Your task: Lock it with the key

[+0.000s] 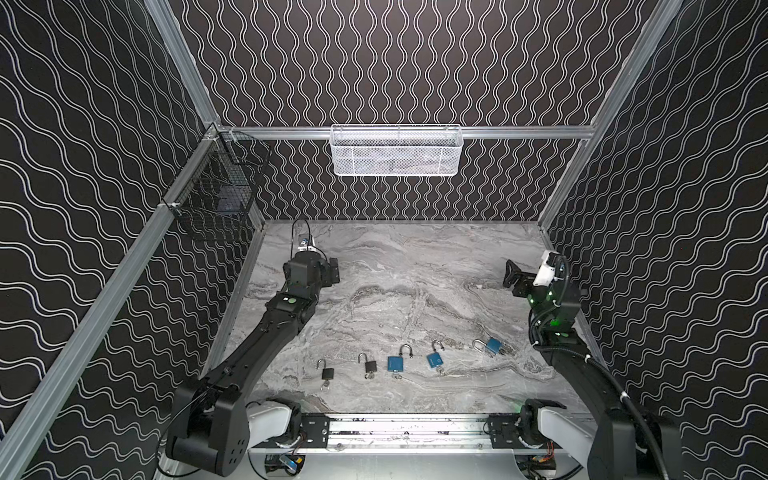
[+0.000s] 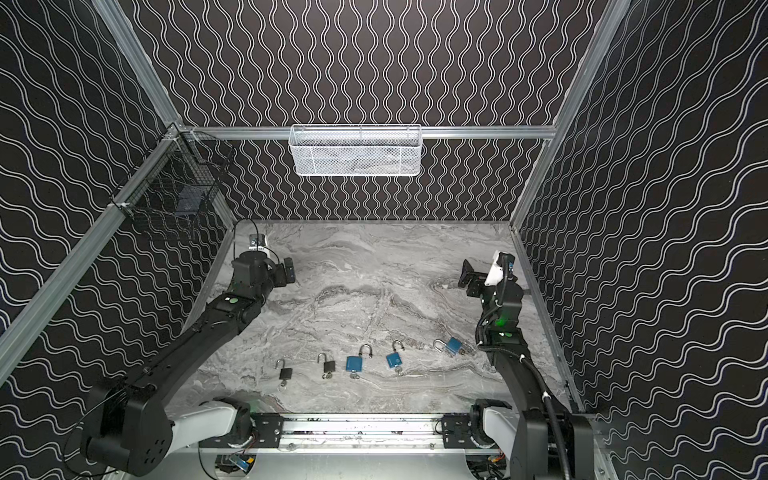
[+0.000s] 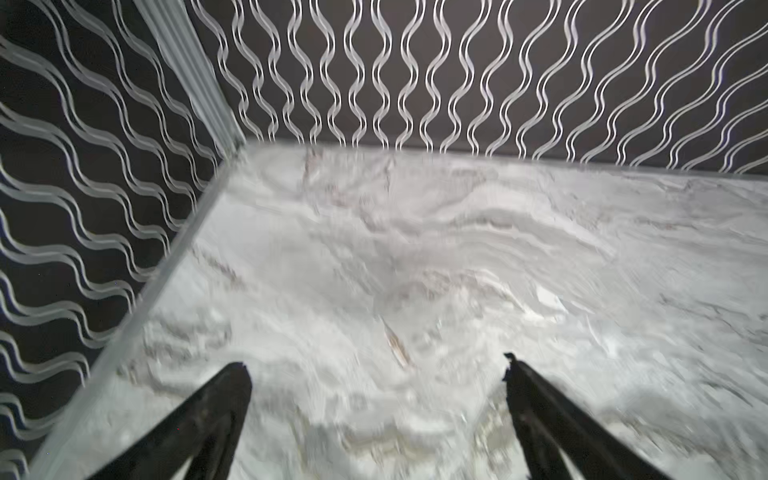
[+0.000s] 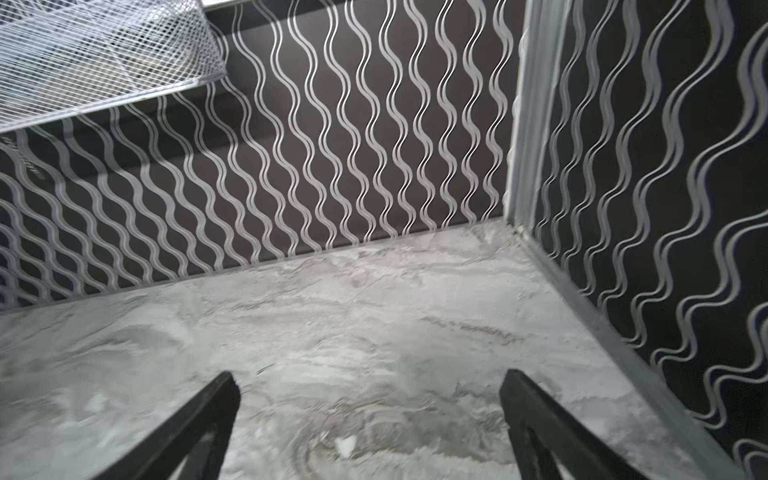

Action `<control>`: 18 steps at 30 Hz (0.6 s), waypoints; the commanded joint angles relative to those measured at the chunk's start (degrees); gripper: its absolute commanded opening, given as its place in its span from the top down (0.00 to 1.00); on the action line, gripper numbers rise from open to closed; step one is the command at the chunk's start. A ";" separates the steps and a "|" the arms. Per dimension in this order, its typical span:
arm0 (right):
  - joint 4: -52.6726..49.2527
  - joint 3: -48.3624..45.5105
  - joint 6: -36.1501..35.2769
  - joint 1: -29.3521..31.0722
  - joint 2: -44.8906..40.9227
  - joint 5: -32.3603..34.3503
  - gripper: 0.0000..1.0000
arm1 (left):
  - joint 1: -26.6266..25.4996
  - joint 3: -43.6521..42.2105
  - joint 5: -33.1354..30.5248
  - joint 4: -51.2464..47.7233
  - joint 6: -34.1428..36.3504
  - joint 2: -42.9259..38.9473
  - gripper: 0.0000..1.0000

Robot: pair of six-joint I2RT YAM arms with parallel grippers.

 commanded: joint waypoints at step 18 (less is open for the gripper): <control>-46.62 11.60 16.44 5.45 -5.47 -5.42 0.00 | -15.01 0.48 9.26 -41.02 -29.27 -3.69 0.01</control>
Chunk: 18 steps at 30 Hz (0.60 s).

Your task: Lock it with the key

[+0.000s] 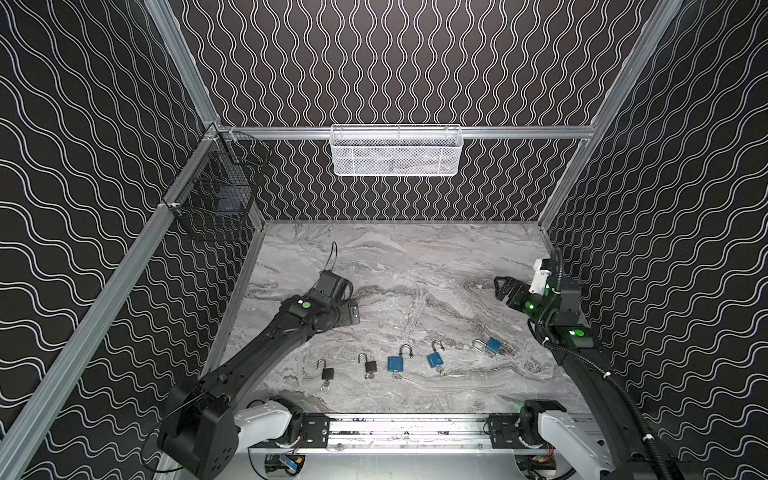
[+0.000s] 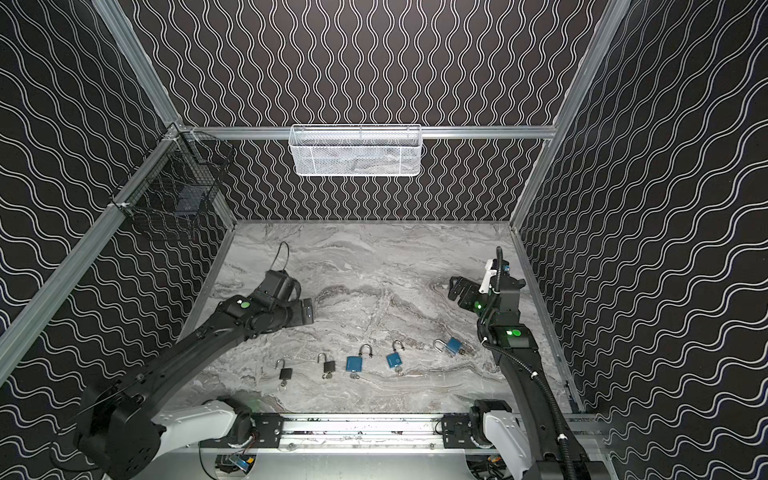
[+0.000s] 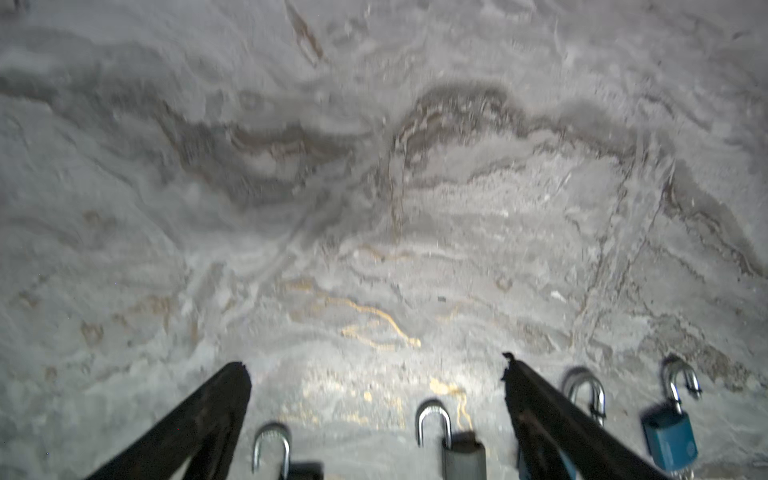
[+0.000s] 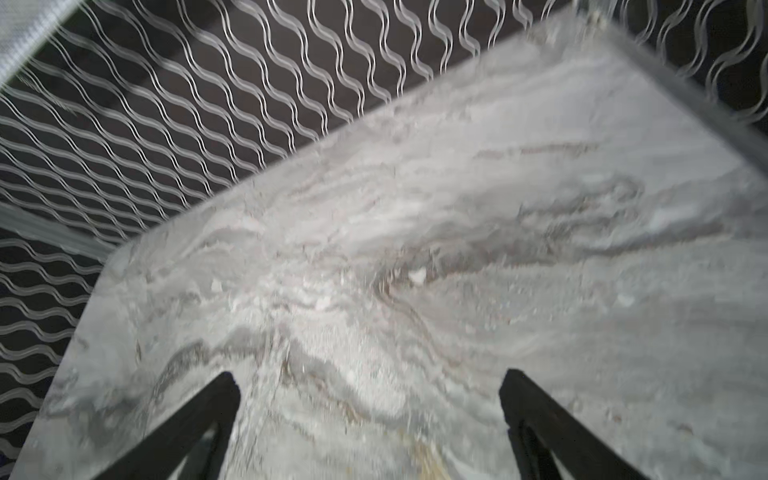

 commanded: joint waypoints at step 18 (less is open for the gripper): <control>-20.35 5.88 4.04 16.14 7.69 2.68 0.00 | -7.96 -14.83 2.63 -2.49 -12.82 -2.28 0.02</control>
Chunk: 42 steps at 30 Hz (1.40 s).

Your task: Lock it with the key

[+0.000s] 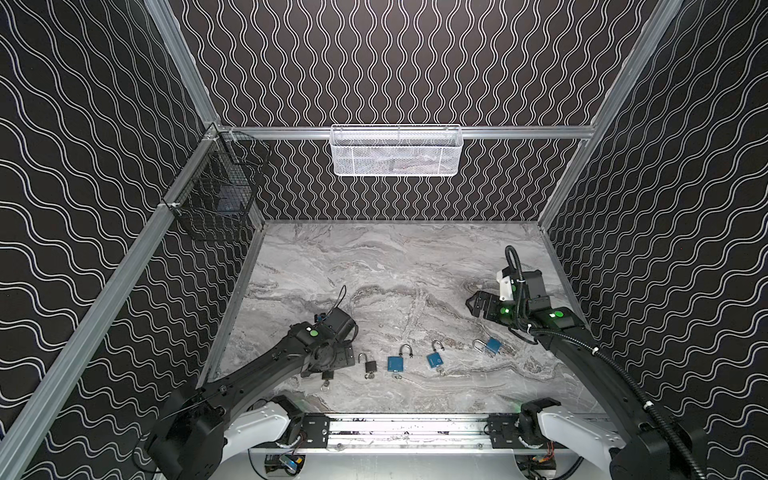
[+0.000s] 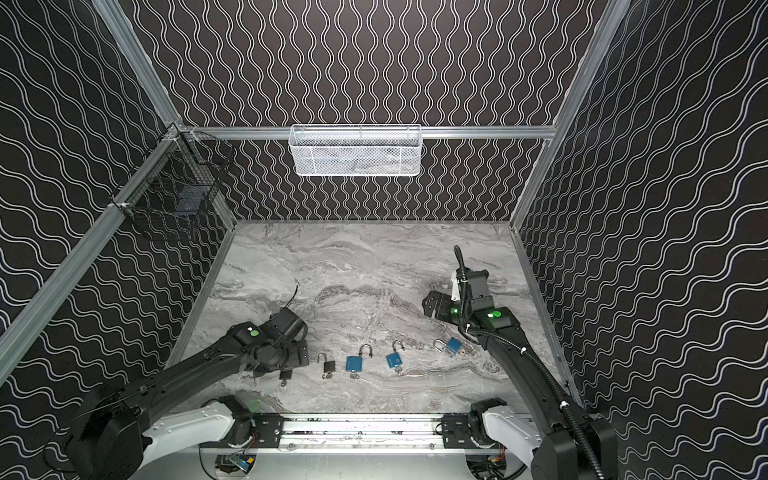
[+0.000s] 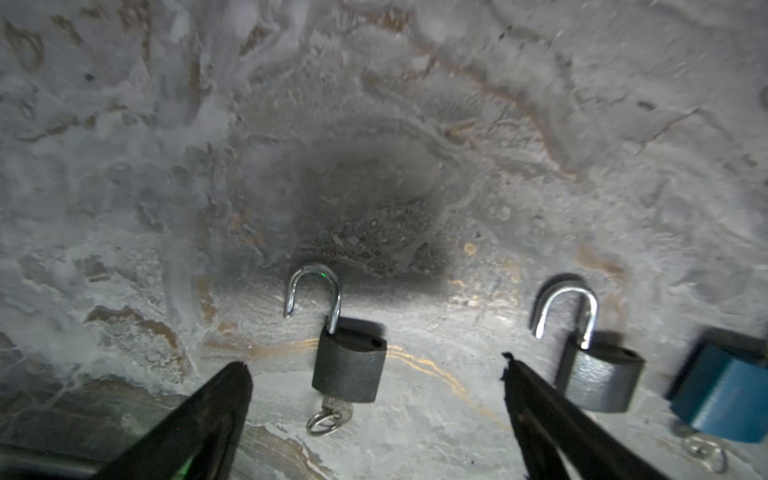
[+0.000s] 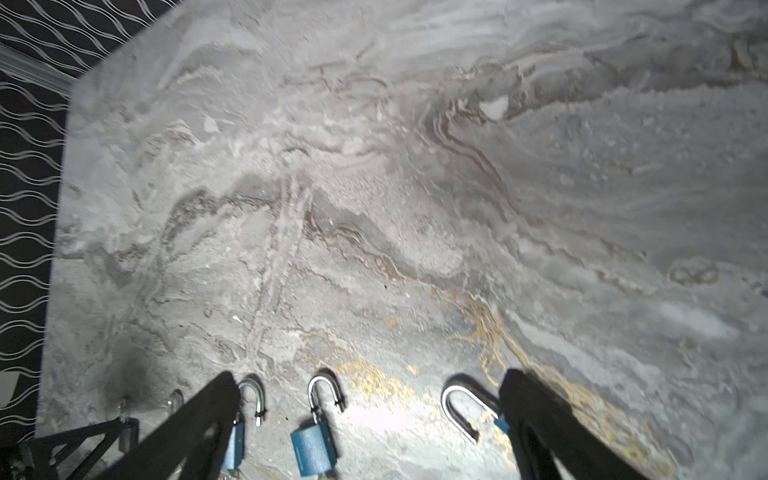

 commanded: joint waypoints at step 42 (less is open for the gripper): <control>-5.17 -4.28 6.38 5.02 -2.07 6.19 0.00 | -0.01 -5.57 4.72 12.49 4.88 5.76 0.42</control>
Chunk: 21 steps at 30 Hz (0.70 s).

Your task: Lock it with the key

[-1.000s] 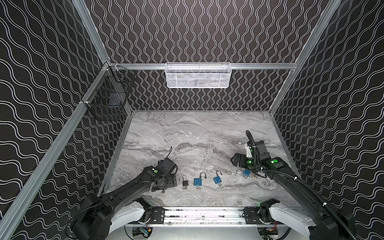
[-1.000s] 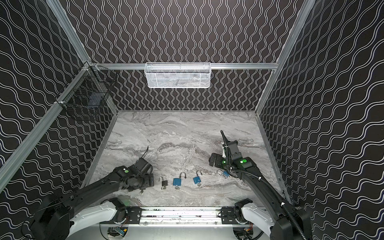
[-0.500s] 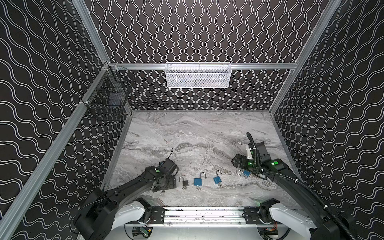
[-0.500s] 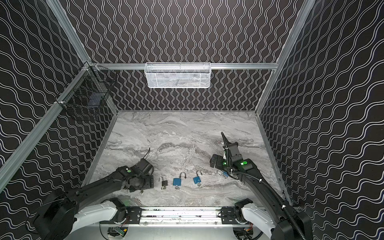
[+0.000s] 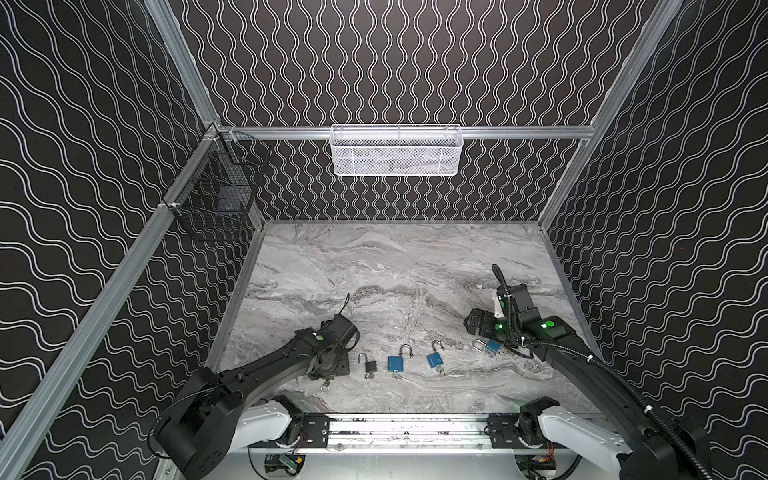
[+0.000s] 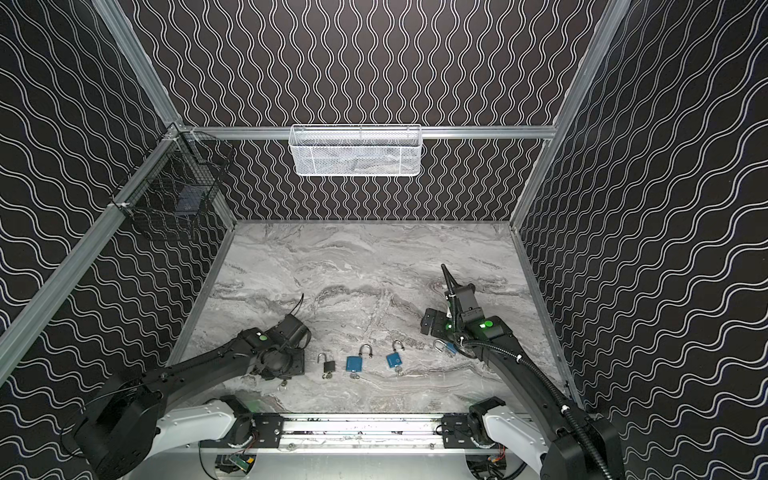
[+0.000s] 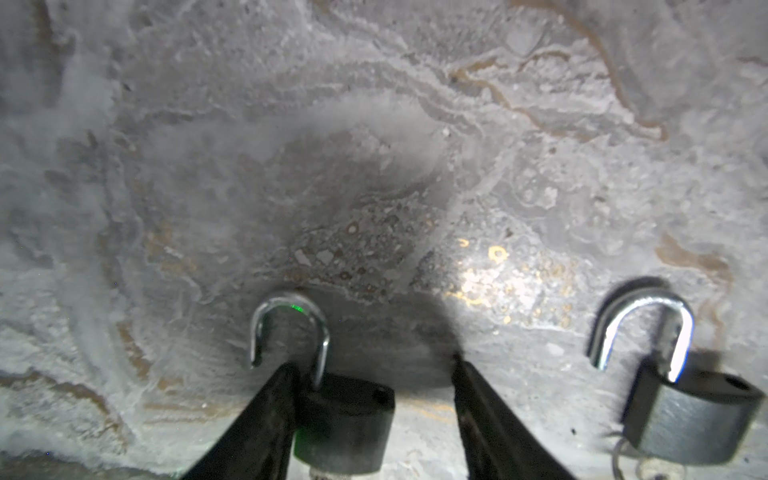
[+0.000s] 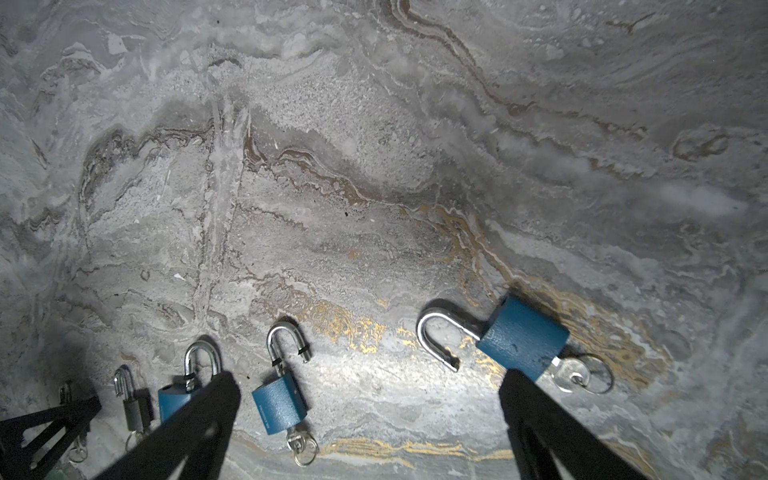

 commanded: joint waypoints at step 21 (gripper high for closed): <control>0.36 0.27 0.28 -0.01 0.25 0.99 0.00 | 0.03 -2.16 6.58 -0.38 0.42 -4.66 0.48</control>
